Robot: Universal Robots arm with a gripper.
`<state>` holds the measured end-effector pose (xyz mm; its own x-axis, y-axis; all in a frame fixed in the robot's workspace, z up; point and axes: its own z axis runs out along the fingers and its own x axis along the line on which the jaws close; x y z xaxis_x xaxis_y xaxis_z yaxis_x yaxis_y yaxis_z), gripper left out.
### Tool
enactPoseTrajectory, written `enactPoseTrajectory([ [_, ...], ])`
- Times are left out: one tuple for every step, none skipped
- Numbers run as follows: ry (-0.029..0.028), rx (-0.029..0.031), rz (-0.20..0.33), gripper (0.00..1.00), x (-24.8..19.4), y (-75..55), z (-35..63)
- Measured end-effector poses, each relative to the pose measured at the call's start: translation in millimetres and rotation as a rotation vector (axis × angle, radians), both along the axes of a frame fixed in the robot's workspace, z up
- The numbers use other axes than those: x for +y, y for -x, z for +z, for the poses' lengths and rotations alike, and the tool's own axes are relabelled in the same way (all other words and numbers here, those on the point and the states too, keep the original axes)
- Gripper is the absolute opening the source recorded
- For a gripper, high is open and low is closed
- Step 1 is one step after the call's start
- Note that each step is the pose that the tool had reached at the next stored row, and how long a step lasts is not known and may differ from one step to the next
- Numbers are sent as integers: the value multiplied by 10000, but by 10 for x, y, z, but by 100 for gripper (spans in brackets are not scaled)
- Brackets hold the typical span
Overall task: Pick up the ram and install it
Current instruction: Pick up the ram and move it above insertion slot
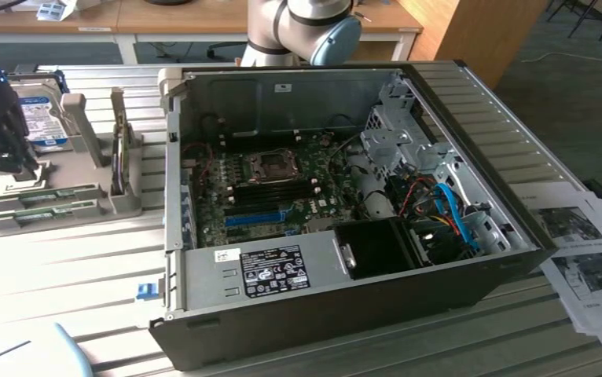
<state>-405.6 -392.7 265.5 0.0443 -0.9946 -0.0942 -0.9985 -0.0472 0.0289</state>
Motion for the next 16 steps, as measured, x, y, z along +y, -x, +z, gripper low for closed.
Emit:
enactPoseTrajectory([
  [0, 0, 0, 23, 0, 0, -18],
  [-1, -1, 0, 23, 0, 0, -36],
  [0, 0, 0, 23, 0, 0, -54],
  [0, 0, 1, 23, 0, 0, -72],
  [-1, 0, 0, 23, 0, 0, -90],
  [0, 0, 0, 23, 0, 0, -105],
  [0, -1, 0, 23, 0, 0, -123],
  [0, 0, 0, 23, 0, 0, -137],
  [0, -1, 0, 23, 0, 0, -152],
  [0, 0, 0, 23, 0, 0, -165],
  [0, 0, 0, 23, 0, 0, -176],
  [0, 0, 0, 23, 0, 0, -189],
  [0, -1, 0, 23, 0, 0, -201],
  [0, 0, 0, 23, 0, 0, -215],
  [0, 0, 0, 23, 0, 0, -229],
  [0, 0, 0, 23, 0, 0, -245],
])
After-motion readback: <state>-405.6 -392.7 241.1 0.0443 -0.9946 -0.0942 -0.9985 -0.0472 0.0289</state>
